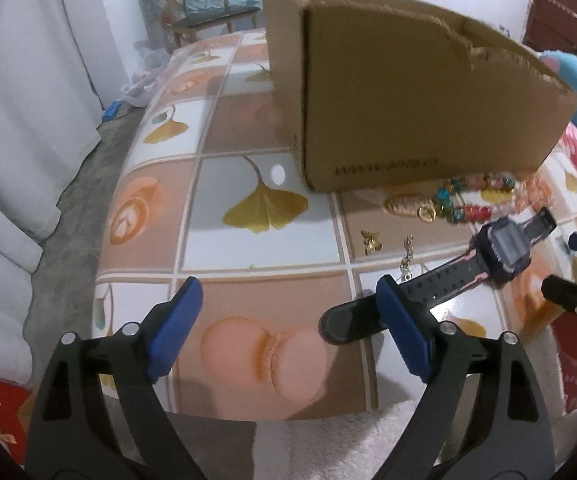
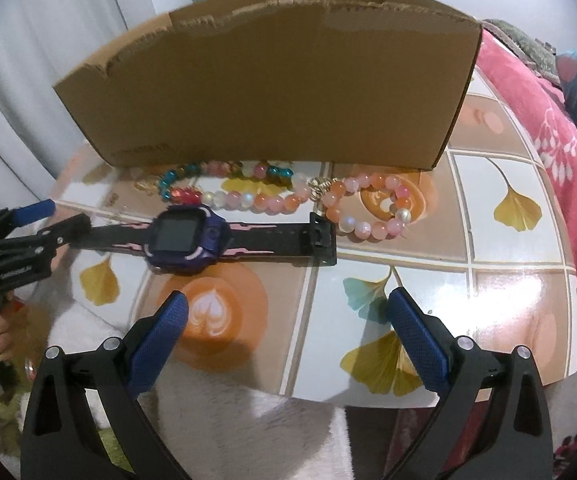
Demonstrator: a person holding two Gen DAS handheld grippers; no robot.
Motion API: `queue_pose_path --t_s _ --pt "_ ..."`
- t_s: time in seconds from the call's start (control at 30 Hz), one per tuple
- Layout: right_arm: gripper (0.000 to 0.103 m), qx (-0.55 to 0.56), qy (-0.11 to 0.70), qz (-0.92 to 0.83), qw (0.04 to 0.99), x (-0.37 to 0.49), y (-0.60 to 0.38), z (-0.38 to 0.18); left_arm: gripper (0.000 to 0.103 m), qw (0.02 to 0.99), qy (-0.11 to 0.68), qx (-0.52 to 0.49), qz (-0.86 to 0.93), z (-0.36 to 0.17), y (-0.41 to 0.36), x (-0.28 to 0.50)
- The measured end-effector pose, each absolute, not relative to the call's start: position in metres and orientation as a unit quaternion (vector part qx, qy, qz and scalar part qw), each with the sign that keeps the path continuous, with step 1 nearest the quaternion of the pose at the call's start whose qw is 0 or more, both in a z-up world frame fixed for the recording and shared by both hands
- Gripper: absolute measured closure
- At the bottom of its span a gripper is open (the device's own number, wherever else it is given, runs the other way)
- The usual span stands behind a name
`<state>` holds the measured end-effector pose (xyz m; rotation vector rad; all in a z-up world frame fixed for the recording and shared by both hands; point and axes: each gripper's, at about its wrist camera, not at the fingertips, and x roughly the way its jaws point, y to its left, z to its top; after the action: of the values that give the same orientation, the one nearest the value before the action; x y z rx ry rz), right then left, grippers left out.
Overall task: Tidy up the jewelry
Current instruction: 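Move the right tool toward the black smartwatch band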
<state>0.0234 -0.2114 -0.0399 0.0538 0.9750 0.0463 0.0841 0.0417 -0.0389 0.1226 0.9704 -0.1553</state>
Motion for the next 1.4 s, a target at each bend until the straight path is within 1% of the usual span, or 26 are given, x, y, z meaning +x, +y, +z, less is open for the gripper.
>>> queue_pose_path --t_s 0.17,0.33,0.87,1.17,1.27,1.4 --pt "0.006 -0.007 0.475 0.01 0.88 0.032 -0.203 -0.043 0.008 0.876 0.476 0.023 -0.074 -0.044 0.052 0.09" --pt "0.006 -0.007 0.487 0.006 0.873 0.041 -0.199 -0.044 0.008 0.881 0.466 0.033 -0.077 -0.044 0.05 0.087" --pt "0.006 -0.006 0.506 0.009 0.863 0.077 -0.21 -0.043 0.007 0.879 0.469 0.029 -0.082 -0.045 0.055 0.095" --pt "0.006 -0.006 0.5 0.042 0.865 0.074 -0.216 -0.044 0.007 0.879 0.464 0.043 -0.102 -0.045 0.055 0.098" --pt "0.006 0.015 0.474 0.064 0.878 0.067 -0.223 -0.031 0.007 0.885 0.451 0.052 -0.106 -0.041 0.053 0.094" --pt "0.006 0.01 0.426 0.097 0.899 0.055 -0.228 -0.009 0.008 0.9 0.41 0.043 -0.141 -0.024 0.051 0.077"
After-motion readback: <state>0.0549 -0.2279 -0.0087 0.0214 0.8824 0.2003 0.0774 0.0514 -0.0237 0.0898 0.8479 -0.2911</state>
